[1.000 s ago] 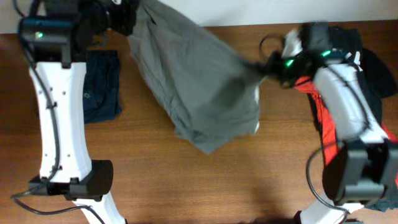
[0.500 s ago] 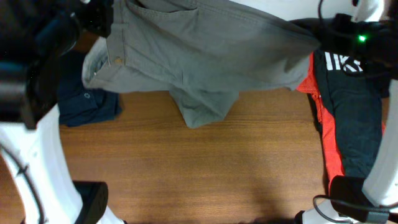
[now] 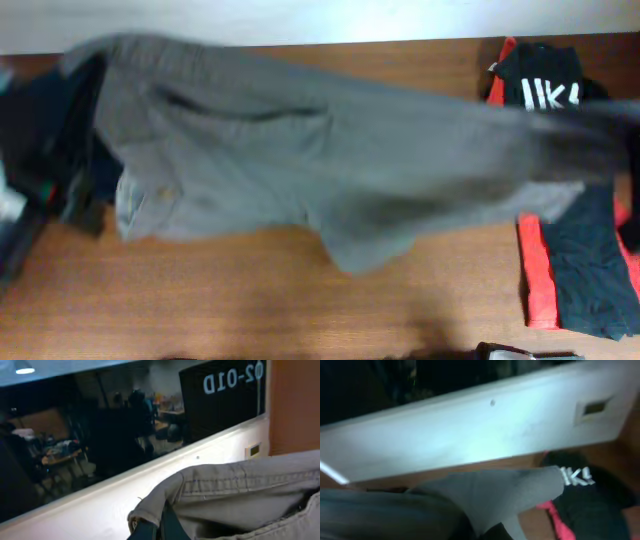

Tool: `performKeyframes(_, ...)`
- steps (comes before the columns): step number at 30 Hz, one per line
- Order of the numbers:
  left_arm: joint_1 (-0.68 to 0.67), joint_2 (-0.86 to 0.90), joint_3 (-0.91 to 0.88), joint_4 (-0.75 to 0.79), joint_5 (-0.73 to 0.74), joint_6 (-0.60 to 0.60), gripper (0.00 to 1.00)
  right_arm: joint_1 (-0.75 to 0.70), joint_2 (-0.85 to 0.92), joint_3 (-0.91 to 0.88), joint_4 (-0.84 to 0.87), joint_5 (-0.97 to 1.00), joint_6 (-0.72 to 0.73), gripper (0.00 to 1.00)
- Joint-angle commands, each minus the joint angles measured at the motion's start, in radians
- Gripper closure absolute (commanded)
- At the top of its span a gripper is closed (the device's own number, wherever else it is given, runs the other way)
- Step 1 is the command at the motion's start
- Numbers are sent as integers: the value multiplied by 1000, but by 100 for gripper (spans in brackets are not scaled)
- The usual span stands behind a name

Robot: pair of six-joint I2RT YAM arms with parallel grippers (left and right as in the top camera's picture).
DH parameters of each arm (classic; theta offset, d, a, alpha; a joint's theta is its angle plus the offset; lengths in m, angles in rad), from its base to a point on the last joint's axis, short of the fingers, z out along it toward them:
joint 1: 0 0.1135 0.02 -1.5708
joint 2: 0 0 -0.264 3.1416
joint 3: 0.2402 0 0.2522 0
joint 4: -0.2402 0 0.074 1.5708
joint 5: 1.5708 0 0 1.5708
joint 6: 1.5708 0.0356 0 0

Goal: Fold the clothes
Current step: 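Lift the shorts with both grippers and spread them flat on table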

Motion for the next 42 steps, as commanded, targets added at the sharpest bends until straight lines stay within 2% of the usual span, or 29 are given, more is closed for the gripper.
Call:
performKeyframes(1, 17, -5, 11, -39, -51, -16, 99, -20, -36, -2, -6, 159, -14, 96)
performKeyframes(6, 17, 61, -11, -68, -83, -16, 99, -20, -19, -35, -6, 171, -31, 96)
performKeyframes(10, 17, 169, -40, -68, -127, -16, 99, -18, 55, -133, -6, 170, -58, 96)
performKeyframes(19, 17, 451, -45, -66, -195, -12, 99, -16, 352, -280, 46, 91, -149, 96)
performKeyframes(22, 17, 600, -45, -40, -254, -12, 99, -10, 521, -319, 137, 84, -153, 96)
performKeyframes(27, 17, 796, -45, 42, -261, -12, 99, 38, 758, -321, 303, 80, -153, 96)
performKeyframes(33, 17, 1027, -45, 248, -262, -12, 99, 121, 1027, -321, 615, 82, -113, 96)
performKeyframes(37, 17, 1129, -45, 394, -261, -13, 99, 157, 1129, -321, 801, 84, -75, 96)
performKeyframes(38, 17, 1147, -45, 421, -261, -13, 89, 164, 1143, -321, 832, 85, -72, 87)
performKeyframes(39, 17, 1168, -45, 452, -261, -13, 58, 174, 1160, -321, 876, 88, -72, 47)
performKeyframes(40, 17, 1180, -45, 468, -261, -13, 32, 179, 1162, -321, 896, 96, -72, 30)
performKeyframes(41, 17, 1183, -45, 477, -262, -13, 3, 185, 1162, -321, 909, 111, -72, 8)
performKeyframes(42, 20, 1184, -45, 481, -261, -13, 1, 185, 1160, -318, 911, 122, -72, 1)
